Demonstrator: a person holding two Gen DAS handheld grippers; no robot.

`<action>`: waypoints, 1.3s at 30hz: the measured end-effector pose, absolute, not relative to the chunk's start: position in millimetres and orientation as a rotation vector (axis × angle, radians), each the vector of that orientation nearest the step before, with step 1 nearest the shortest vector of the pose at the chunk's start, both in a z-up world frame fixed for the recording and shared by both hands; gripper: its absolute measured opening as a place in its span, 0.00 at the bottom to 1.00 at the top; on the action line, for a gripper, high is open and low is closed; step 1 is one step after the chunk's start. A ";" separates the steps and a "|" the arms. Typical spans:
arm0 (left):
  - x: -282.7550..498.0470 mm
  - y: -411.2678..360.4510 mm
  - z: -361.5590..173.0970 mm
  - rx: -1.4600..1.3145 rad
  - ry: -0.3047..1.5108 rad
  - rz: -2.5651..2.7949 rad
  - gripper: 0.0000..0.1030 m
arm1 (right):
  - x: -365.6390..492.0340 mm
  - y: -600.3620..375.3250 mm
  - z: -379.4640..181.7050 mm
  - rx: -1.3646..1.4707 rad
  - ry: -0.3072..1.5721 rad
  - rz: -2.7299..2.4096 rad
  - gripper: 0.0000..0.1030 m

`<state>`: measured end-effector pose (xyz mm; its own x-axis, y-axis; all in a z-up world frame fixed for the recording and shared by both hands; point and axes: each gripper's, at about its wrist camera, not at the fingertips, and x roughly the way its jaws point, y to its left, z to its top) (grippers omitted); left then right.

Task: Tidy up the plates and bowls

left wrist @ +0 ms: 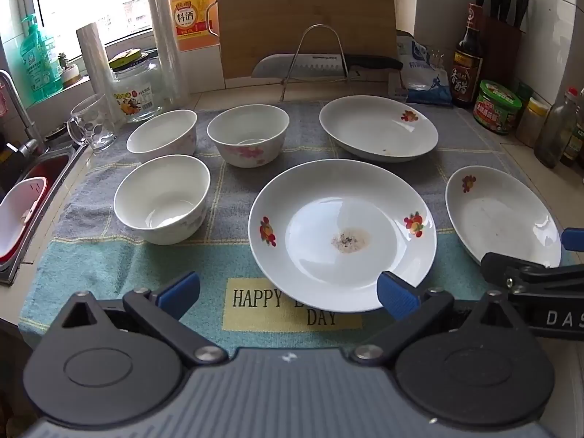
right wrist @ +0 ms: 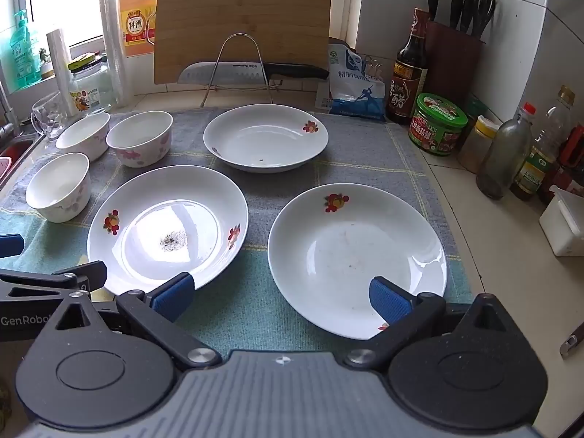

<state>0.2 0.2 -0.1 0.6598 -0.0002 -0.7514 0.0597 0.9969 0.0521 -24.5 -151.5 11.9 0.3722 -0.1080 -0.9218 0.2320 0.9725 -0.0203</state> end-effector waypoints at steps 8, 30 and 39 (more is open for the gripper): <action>-3.8 -6.3 2.1 0.090 0.841 -0.031 0.99 | -23.9 -151.3 12.0 0.116 1.173 -0.219 1.00; 3.1 -2.0 3.8 0.078 0.849 -0.034 0.99 | -20.9 -152.6 12.5 0.119 1.176 -0.216 1.00; 2.7 -1.9 3.3 0.077 0.848 -0.034 0.99 | -20.4 -152.8 12.4 0.117 1.175 -0.212 1.00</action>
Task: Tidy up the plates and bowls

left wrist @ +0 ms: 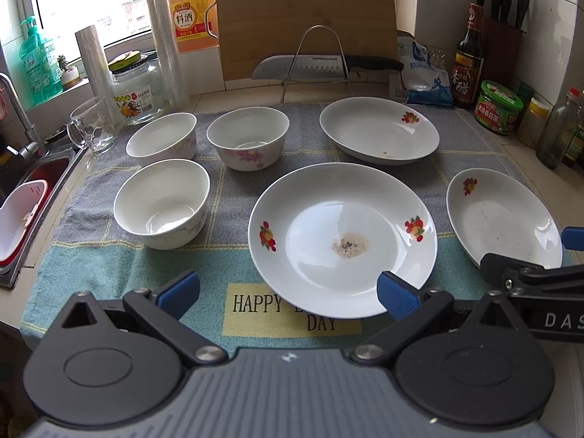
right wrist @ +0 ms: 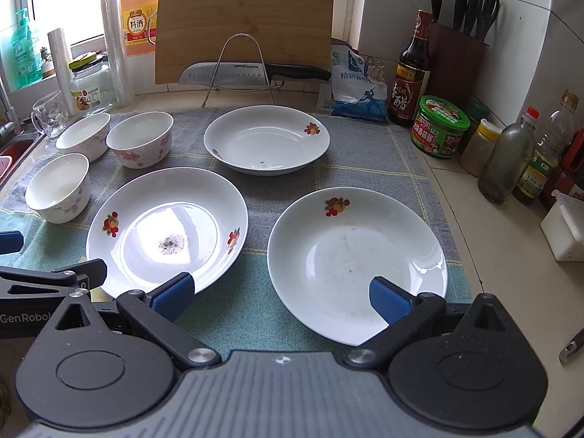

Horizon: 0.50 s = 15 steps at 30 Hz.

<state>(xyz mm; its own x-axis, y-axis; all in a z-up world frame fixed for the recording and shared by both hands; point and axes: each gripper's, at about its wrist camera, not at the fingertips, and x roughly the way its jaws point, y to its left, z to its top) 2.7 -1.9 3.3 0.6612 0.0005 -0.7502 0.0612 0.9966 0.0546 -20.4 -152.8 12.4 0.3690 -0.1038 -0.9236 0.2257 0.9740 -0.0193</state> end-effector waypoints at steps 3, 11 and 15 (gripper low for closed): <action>2.7 -2.2 3.3 0.078 0.848 -0.034 0.99 | -20.1 -152.1 12.2 0.114 1.174 -0.211 1.00; 3.1 -1.8 3.4 0.079 0.848 -0.035 0.99 | -19.5 -152.1 12.9 0.114 1.174 -0.211 1.00; 3.3 -1.6 3.3 0.079 0.848 -0.035 0.99 | -19.0 -152.2 13.3 0.113 1.174 -0.211 1.00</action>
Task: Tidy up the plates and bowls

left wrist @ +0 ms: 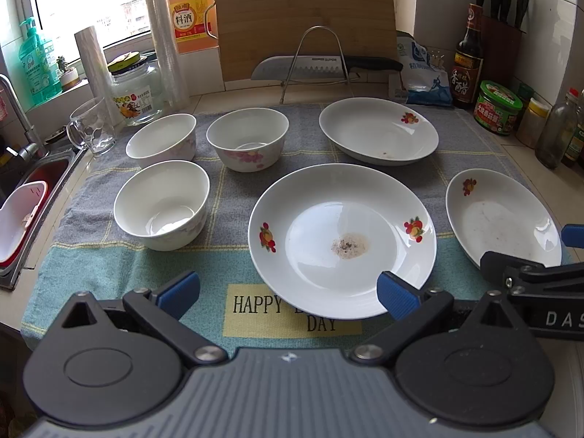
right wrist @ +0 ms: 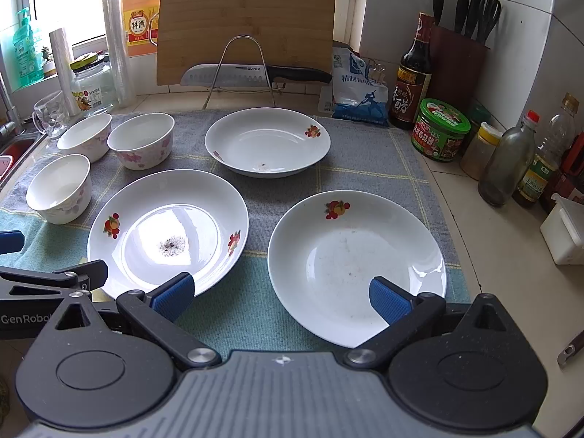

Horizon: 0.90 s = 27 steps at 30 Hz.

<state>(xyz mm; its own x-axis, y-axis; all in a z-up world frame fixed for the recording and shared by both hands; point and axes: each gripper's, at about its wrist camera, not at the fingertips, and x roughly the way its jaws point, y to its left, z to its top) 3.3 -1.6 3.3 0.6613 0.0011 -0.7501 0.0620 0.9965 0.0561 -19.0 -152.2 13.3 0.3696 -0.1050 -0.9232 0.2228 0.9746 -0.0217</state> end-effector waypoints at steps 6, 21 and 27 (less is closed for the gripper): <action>3.4 -1.0 3.6 0.080 0.846 -0.035 0.99 | -19.0 -152.2 13.3 0.114 1.174 -0.211 1.00; 5.5 -1.1 4.6 0.087 0.847 -0.037 0.99 | -17.3 -151.9 16.6 0.105 1.173 -0.212 1.00; 6.8 -1.7 4.6 0.091 0.846 -0.039 0.99 | -17.2 -152.3 16.2 0.106 1.173 -0.211 1.00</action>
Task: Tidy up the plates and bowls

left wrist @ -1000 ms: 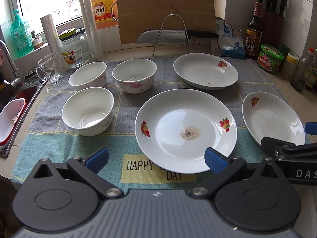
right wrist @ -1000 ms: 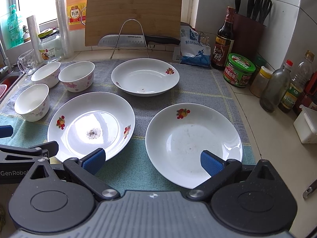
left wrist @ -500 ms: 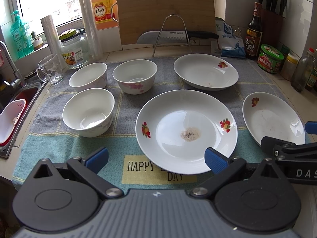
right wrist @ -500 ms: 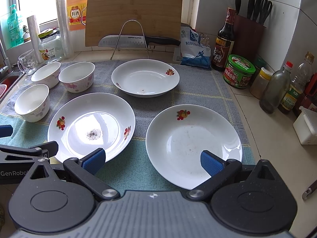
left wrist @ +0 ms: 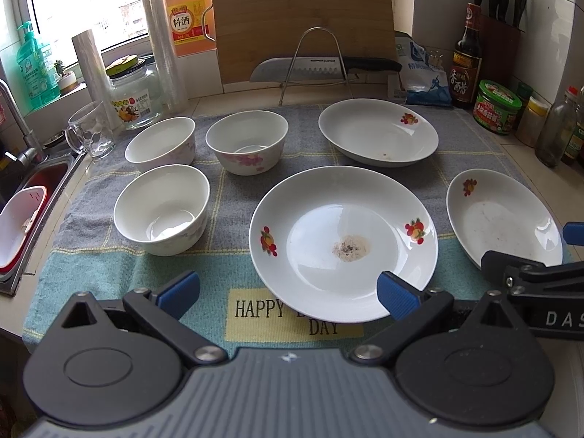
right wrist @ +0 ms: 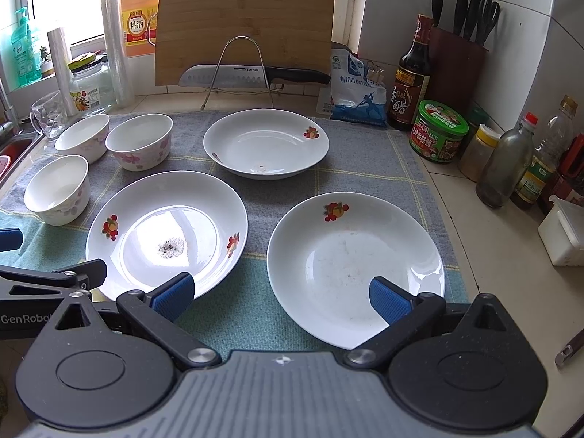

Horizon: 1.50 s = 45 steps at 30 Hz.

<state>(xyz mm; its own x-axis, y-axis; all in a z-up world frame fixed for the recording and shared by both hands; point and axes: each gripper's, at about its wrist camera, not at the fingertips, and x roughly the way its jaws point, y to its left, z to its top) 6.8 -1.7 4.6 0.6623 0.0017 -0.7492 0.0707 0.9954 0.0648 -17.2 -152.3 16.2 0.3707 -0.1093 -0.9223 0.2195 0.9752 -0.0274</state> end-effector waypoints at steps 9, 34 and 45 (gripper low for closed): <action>9.3 -1.0 3.4 0.096 0.845 -0.052 0.99 | -16.5 -151.2 16.0 0.102 1.173 -0.223 1.00; 46.1 40.1 10.6 0.118 0.756 -0.380 0.99 | -25.1 -130.5 25.2 0.064 1.081 -0.417 1.00; 53.9 37.5 13.3 0.155 0.666 -0.410 0.99 | -48.2 -168.4 -7.1 0.094 1.130 -0.472 1.00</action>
<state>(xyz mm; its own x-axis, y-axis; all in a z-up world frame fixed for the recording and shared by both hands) 53.9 37.5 13.4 0.7099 -0.3192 -0.6278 0.4171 0.9088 0.0096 -48.2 -168.4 -7.1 0.3399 -0.3153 -0.8860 0.4089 0.8979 -0.1627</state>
